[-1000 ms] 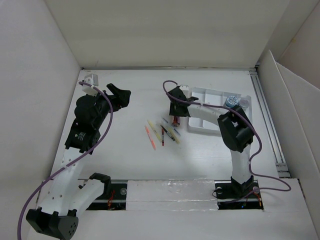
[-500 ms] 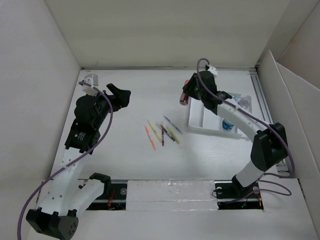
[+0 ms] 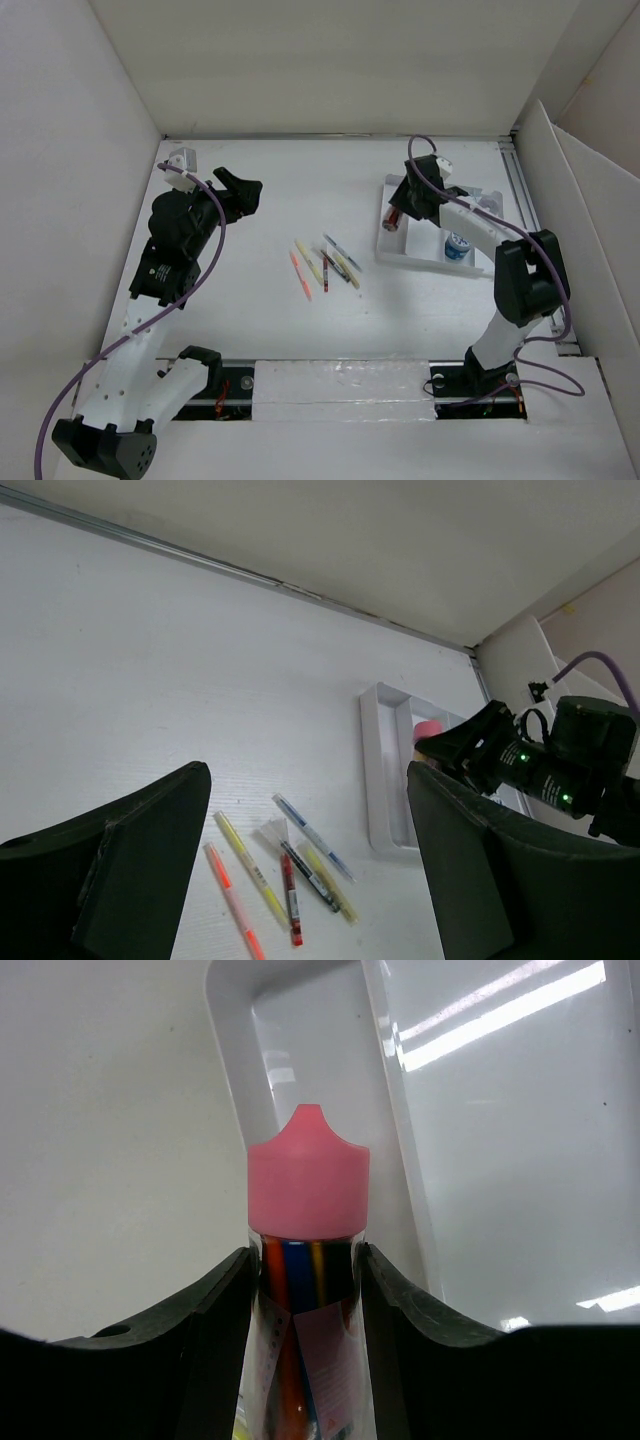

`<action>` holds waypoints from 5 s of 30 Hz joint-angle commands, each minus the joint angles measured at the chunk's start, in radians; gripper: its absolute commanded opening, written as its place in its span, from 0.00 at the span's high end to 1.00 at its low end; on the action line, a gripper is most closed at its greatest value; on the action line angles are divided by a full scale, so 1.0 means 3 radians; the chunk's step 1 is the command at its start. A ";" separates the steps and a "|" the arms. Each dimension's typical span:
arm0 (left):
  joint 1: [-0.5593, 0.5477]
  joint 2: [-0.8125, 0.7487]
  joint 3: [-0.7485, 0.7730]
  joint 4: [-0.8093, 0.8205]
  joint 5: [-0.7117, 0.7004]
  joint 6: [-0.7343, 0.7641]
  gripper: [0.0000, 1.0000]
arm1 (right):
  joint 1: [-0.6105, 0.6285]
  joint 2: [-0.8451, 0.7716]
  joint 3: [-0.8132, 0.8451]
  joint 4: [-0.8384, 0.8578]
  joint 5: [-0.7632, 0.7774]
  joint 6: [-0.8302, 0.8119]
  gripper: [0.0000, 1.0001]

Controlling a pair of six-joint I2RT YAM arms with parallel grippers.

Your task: Organize the desk

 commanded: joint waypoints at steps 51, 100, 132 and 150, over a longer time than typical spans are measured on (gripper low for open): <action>-0.0007 -0.0042 -0.0002 0.0196 0.0040 0.0035 0.25 | 0.1328 0.0528 0.0095 -0.0037 0.0241 -0.0244 0.60; -0.0007 -0.0073 -0.0022 0.0216 0.0071 0.0025 0.26 | -0.0859 -0.0909 -0.1157 0.1057 -0.1036 0.0860 1.00; -0.0007 -0.0088 -0.0027 0.0211 0.0005 0.0035 0.25 | 0.1317 -0.0295 -0.0621 0.0469 0.0179 0.0497 0.86; -0.0007 -0.0047 -0.0007 0.0211 0.0061 0.0035 0.26 | 0.1829 0.0088 -0.0488 0.0228 0.0308 0.0677 0.64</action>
